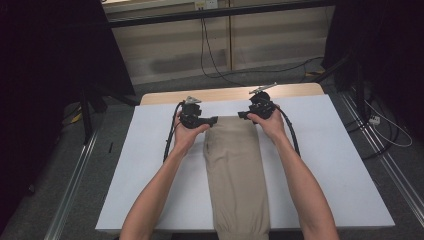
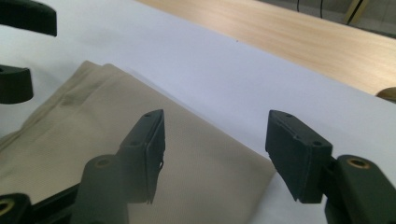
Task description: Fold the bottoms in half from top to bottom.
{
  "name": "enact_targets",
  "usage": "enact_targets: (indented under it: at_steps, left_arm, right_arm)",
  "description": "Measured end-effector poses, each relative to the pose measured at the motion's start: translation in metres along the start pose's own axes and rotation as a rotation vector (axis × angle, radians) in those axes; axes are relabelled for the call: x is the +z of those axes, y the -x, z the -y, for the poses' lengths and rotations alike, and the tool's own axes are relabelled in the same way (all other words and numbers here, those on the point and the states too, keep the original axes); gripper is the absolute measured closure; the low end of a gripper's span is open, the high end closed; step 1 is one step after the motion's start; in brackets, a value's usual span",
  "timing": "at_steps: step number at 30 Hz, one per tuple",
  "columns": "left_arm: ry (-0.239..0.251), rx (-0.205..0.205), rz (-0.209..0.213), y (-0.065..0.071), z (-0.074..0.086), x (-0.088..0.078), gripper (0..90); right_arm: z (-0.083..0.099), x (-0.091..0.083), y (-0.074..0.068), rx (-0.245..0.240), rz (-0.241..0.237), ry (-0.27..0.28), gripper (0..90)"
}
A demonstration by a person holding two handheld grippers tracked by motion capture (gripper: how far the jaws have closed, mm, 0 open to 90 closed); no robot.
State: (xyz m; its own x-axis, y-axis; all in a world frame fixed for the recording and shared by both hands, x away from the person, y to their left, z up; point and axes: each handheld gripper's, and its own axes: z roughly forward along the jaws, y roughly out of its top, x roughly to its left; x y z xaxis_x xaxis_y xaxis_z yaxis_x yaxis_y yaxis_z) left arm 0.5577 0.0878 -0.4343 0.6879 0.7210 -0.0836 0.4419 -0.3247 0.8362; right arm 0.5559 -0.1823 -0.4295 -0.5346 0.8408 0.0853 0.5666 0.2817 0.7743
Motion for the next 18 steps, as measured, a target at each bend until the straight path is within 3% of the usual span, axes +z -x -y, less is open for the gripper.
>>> enact_targets:
  at_steps: [2,5,6,9,11,15,18]
  left_arm:
    - [-0.005,0.003,-0.024,-0.001,0.0,0.006,24.0]
    - [-0.053,0.019,-0.04,-0.003,0.004,0.014,26.4]
    - [-0.043,-0.004,-0.032,-0.004,0.006,0.018,27.5]
    - [-0.062,-0.001,-0.029,-0.008,0.009,0.025,29.8]
    - [-0.059,-0.045,-0.028,-0.012,0.012,0.03,29.8]
    - [-0.081,-0.042,-0.022,-0.016,0.011,0.032,35.5]
    - [-0.076,-0.036,-0.015,-0.016,0.011,0.034,39.5]
  right_arm:
    - [0.001,0.006,0.0,-0.004,0.003,0.004,39.4]
    - [0.007,0.015,0.005,-0.01,0.031,-0.036,39.2]
    - [0.009,0.017,0.006,-0.006,0.032,-0.048,38.7]
    - [0.015,0.02,0.013,0.001,0.035,-0.073,35.9]
    - [0.016,0.021,0.015,0.005,0.033,-0.064,35.0]
    - [0.016,0.026,0.012,-0.01,0.047,-0.048,32.4]
    - [0.015,0.027,0.012,-0.038,0.04,-0.055,37.3]
